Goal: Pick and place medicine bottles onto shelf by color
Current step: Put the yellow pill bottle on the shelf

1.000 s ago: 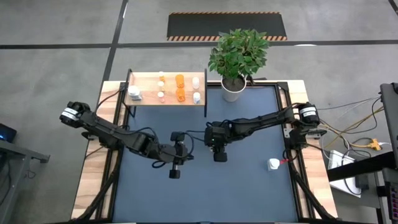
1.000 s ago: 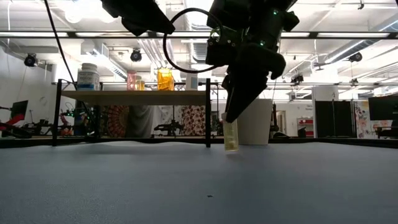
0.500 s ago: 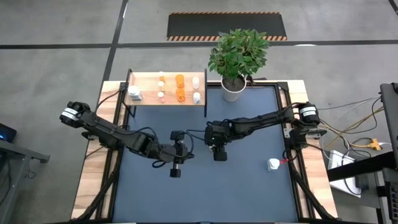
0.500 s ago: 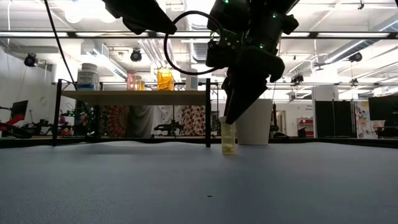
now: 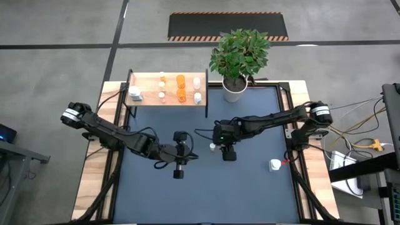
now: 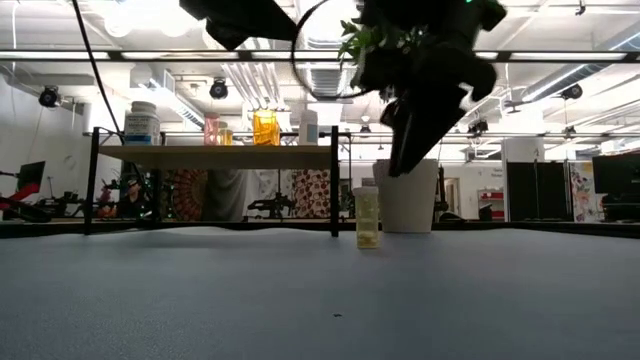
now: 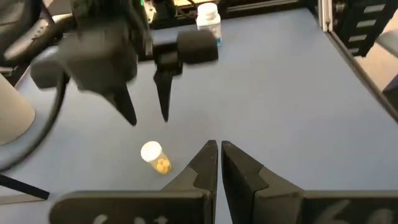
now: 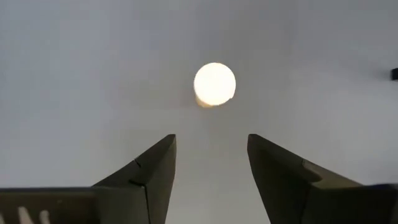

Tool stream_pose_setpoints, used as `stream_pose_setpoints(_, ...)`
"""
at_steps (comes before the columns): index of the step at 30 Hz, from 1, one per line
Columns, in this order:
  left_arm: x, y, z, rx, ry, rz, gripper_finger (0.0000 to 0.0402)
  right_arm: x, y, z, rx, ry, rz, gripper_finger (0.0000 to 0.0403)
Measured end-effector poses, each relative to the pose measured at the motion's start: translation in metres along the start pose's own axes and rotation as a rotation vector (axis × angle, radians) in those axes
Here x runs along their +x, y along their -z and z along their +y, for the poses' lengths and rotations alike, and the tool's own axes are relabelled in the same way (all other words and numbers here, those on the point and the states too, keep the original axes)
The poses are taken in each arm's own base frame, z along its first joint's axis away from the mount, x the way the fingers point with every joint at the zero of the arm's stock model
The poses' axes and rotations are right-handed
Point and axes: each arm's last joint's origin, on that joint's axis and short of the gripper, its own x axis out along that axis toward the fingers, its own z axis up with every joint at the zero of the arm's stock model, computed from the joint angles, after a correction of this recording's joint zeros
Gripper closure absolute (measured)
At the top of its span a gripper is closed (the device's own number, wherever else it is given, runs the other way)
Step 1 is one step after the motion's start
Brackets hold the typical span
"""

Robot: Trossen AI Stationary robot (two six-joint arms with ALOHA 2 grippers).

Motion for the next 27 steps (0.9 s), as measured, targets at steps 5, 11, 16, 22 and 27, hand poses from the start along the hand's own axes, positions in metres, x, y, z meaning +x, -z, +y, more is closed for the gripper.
stream_pose_setpoints(5,0.004,0.0,0.001,0.012,-0.005,-0.004,0.0398,-0.016,0.024,0.001,-0.015,0.001,-0.124,0.0221)
stream_pose_setpoints(11,0.018,-0.002,0.009,-0.018,-0.027,-0.046,0.0398,-0.028,0.05,0.002,-0.089,0.019,-0.4,0.023)
stream_pose_setpoints(16,0.043,0.003,0.019,-0.056,-0.015,-0.063,0.0385,-0.034,0.065,0.002,-0.144,0.049,-0.655,0.0236)
stream_pose_setpoints(22,0.081,0.018,0.031,-0.086,-0.06,-0.067,0.0305,-0.035,0.082,0.002,-0.183,0.076,-0.802,0.0242)
stream_pose_setpoints(27,0.115,0.031,0.038,-0.113,-0.085,-0.116,0.0239,-0.03,0.095,0.002,-0.151,0.061,-0.788,0.0243)
